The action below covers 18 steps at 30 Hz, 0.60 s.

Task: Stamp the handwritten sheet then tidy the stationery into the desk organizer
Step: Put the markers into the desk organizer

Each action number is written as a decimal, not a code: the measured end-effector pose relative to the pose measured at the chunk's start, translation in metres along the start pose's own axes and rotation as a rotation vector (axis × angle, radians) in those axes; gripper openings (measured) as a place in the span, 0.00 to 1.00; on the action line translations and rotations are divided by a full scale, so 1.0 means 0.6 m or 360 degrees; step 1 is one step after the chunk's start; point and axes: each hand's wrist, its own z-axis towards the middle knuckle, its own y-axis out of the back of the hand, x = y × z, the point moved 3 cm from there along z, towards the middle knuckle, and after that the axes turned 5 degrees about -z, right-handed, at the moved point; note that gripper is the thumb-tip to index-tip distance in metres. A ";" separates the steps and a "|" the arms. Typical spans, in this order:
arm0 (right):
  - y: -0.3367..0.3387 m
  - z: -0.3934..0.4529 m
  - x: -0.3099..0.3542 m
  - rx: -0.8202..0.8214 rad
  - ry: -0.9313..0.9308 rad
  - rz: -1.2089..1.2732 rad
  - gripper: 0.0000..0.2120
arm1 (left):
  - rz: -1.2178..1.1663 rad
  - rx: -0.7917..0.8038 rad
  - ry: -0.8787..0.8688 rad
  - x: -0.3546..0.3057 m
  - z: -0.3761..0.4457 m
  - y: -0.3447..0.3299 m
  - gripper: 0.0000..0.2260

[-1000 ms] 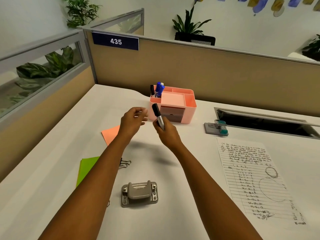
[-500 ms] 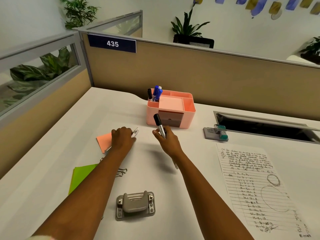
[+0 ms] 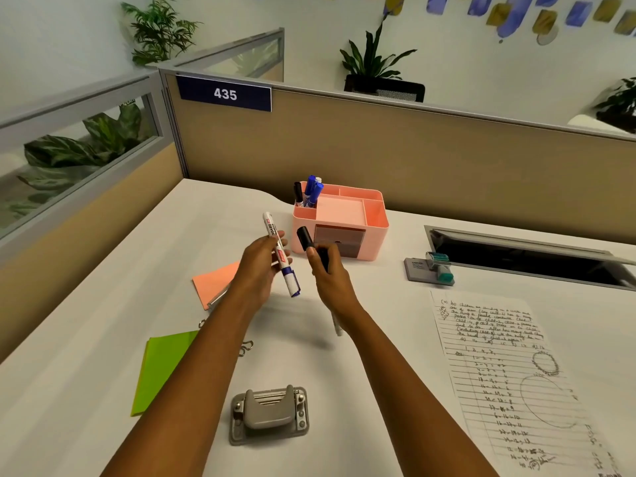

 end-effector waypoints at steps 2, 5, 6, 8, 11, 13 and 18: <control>-0.002 -0.005 0.011 -0.0042 0.0045 -0.0012 0.17 | -0.0143 0.0074 0.0094 0.010 -0.008 -0.010 0.16; -0.006 -0.006 0.021 -0.0113 0.0077 -0.0099 0.17 | -0.0167 0.0137 0.0096 0.018 -0.011 -0.022 0.16; -0.008 -0.006 0.023 -0.0131 0.0091 -0.0130 0.16 | -0.0124 0.0182 0.0080 0.020 -0.011 -0.027 0.15; -0.009 -0.007 0.028 -0.0125 0.0117 -0.0107 0.14 | -0.0037 0.0230 0.0049 0.022 -0.010 -0.034 0.15; -0.001 -0.008 0.038 -0.0069 0.0128 0.0012 0.13 | 0.0031 0.0138 0.0008 0.019 -0.004 -0.031 0.16; 0.016 -0.002 0.044 -0.0101 0.0091 0.0075 0.14 | 0.0098 0.0087 -0.0014 0.012 0.002 -0.027 0.15; 0.048 0.011 0.069 -0.0208 -0.0008 0.0429 0.16 | 0.0295 0.0242 -0.0016 0.017 0.000 -0.031 0.17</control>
